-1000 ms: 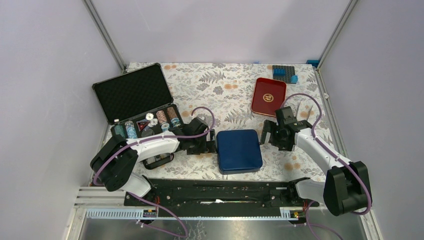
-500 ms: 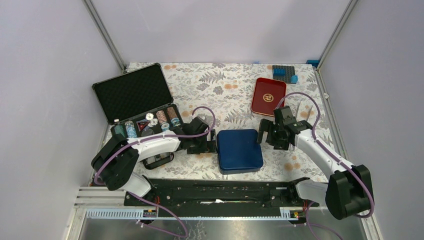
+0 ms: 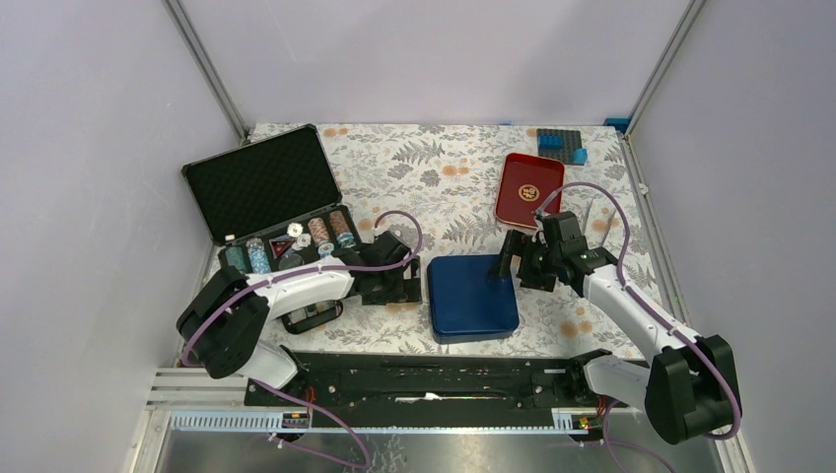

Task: Pack the chocolate

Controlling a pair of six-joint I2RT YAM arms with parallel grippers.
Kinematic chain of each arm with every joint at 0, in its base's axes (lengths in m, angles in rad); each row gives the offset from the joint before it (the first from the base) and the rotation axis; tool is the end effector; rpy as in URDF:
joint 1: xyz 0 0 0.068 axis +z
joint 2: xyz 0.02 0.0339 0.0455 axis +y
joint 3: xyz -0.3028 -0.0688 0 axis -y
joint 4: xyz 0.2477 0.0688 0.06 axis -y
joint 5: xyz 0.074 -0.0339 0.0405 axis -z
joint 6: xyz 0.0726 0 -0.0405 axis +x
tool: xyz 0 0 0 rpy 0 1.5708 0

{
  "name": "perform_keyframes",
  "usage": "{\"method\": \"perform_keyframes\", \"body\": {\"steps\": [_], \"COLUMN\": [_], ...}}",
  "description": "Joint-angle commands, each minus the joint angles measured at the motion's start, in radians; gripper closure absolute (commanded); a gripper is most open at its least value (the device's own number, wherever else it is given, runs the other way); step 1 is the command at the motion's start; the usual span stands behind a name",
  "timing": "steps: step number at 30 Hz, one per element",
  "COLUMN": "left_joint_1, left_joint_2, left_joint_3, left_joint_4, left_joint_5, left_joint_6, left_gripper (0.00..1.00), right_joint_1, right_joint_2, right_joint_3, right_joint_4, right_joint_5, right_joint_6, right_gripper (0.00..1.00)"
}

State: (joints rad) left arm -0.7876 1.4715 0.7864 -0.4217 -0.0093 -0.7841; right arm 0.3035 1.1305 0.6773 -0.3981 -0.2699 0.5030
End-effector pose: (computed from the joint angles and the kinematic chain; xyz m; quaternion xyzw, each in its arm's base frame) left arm 0.2018 -0.2017 0.1734 0.0006 0.9732 -0.1595 0.1657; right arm 0.2183 0.0886 0.2246 0.0452 0.9276 0.2527 0.2714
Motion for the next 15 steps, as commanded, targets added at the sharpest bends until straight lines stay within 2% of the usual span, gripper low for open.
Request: {"method": "perform_keyframes", "body": {"steps": [1, 15], "left_joint_1": [-0.002, -0.002], "left_joint_2": [-0.029, 0.002], "left_joint_3": [0.034, 0.045], "left_joint_4": [-0.008, 0.009], "left_joint_5": [-0.038, -0.018], "left_joint_6": [0.014, 0.03], "left_gripper": [0.09, 0.09], "right_joint_1": [-0.004, -0.031], "right_joint_2": [0.01, 0.005], "right_joint_3": [-0.034, -0.085], "right_joint_4": [0.086, 0.135], "right_joint_5": [-0.092, -0.165], "right_joint_6": [0.023, 0.054], "right_gripper": [0.0, 0.0]}}
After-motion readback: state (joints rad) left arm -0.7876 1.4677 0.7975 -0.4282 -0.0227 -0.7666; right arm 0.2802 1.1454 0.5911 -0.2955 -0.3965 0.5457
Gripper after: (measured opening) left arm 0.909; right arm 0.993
